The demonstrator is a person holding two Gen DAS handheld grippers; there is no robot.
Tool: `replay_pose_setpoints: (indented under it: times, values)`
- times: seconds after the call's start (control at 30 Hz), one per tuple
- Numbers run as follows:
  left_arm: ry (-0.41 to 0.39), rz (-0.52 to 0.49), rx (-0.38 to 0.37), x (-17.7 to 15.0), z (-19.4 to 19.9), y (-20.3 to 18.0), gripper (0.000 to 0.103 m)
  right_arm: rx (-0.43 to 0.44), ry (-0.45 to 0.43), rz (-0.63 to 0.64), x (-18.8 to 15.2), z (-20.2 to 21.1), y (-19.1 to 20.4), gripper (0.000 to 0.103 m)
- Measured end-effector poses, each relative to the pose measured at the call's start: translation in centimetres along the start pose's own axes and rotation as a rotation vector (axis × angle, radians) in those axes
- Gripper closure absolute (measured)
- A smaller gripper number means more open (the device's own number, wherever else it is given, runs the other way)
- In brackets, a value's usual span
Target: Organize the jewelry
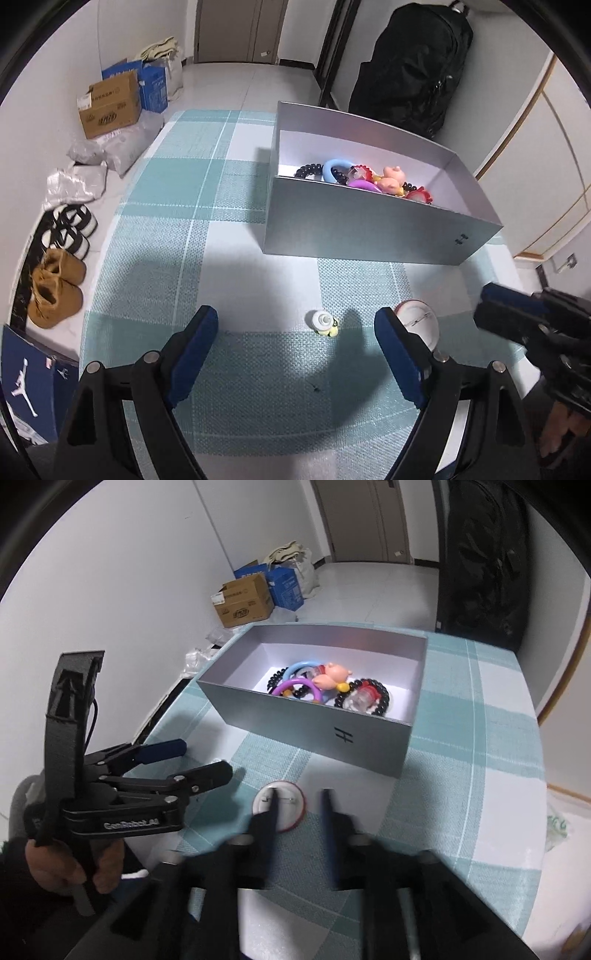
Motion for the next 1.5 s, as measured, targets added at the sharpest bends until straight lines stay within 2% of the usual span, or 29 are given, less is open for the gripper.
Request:
replay_pose_setpoints:
  times: [0.1,0.17,0.2,0.23,0.3,0.37,0.4,0.63,0.8,1.07,1.2,1.37,1.5]
  values:
    - [0.002,-0.033,0.006,-0.2,0.0,-0.3,0.021,0.003,-0.011,0.003,-0.1,0.4,0.0,0.064]
    - [0.000,-0.064,0.006,-0.3,0.1,-0.7,0.041,0.001,-0.016,0.008,0.0,0.4,0.0,0.062]
    - [-0.001,-0.085,0.022,-0.3,0.1,-0.7,0.047,0.002,-0.013,0.007,-0.1,0.4,0.0,0.062]
    - [-0.001,-0.106,0.040,-0.2,0.0,-0.8,0.058,0.002,-0.010,0.006,-0.2,0.4,0.0,0.062]
    - [-0.005,-0.134,0.068,0.0,-0.2,-0.9,0.071,0.001,-0.004,0.009,-0.3,0.3,0.1,0.061]
    - [-0.003,-0.143,0.057,0.0,-0.1,-0.9,0.088,-0.002,0.000,0.013,-0.4,0.2,0.1,0.058]
    - [0.004,-0.140,0.033,-0.1,-0.1,-1.0,0.093,-0.005,0.000,0.015,-0.5,0.1,0.1,0.056]
    - [0.017,-0.116,-0.033,0.0,0.3,-1.1,0.094,-0.002,0.023,0.016,-1.0,-0.8,0.3,0.052]
    - [-0.022,-0.034,-0.148,1.0,2.0,-1.1,0.094,-0.009,0.053,0.043,-1.4,-2.0,0.8,0.051]
    - [-0.087,0.004,-0.250,1.8,4.6,-1.8,0.094,-0.049,0.083,0.089,-1.3,-3.9,1.6,0.051]
    - [-0.118,0.022,-0.295,2.3,5.8,-1.3,0.094,-0.108,0.080,0.150,-1.1,-4.7,2.2,0.049]
    - [-0.137,0.040,-0.314,2.7,6.4,-0.8,0.094,-0.166,0.080,0.209,-1.0,-5.4,2.9,0.046]
    - [-0.144,0.051,-0.315,2.9,6.6,-0.5,0.094,-0.179,0.076,0.235,-0.9,-5.6,3.0,0.049]
Point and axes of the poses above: each gripper's, at about its wrist camera, not at the fingertips, and z roughly against the way its jaws point, y to its left, x to its top, the point moved 9 cm from there along -z, roughly the way its jaws point, and after that the axes turned 7 degrees about y, right-handed, at the moved point
